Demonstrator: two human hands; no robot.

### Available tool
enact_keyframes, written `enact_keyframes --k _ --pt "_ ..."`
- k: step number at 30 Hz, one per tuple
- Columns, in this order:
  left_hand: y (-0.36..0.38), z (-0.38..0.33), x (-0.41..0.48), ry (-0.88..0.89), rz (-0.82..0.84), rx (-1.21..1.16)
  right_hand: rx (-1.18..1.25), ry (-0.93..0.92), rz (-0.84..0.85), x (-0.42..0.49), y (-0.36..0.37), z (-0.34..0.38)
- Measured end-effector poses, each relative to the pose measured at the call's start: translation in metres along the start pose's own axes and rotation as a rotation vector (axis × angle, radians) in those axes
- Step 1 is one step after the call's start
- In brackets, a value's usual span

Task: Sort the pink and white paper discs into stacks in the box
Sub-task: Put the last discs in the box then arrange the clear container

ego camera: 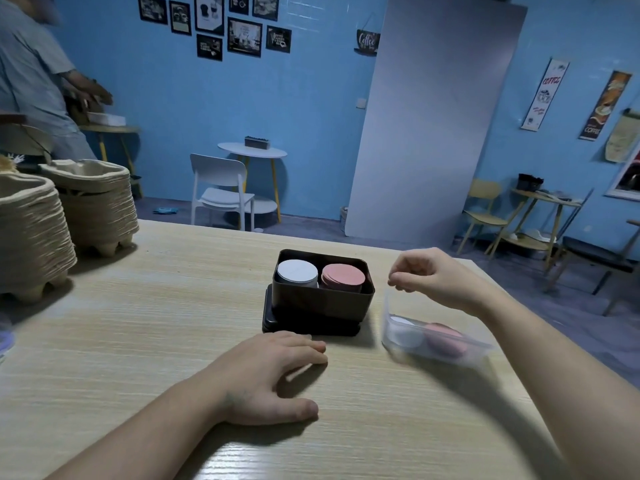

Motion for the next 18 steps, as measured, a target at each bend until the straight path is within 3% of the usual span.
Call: enact_keyframes --k 7,12,18 --pt "0.001 0.004 0.001 0.007 -0.002 -0.006 -0.211 0.228 0.202 -0.018 0.015 -0.054" --pt "0.001 0.003 0.001 0.011 -0.006 -0.010 -0.348 0.291 0.365 -0.016 0.032 -0.075" --pt "0.002 0.004 0.002 0.006 -0.005 -0.012 -0.343 0.293 0.391 -0.015 0.037 -0.076"
Point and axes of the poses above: each hand's wrist, its own x-axis towards the middle knuckle, its own y-axis out of the palm, z = x × y, the point moved 10 cm from there along x, towards the middle knuckle, and after that the axes turned 13 degrees about z, right-handed, at the moved point
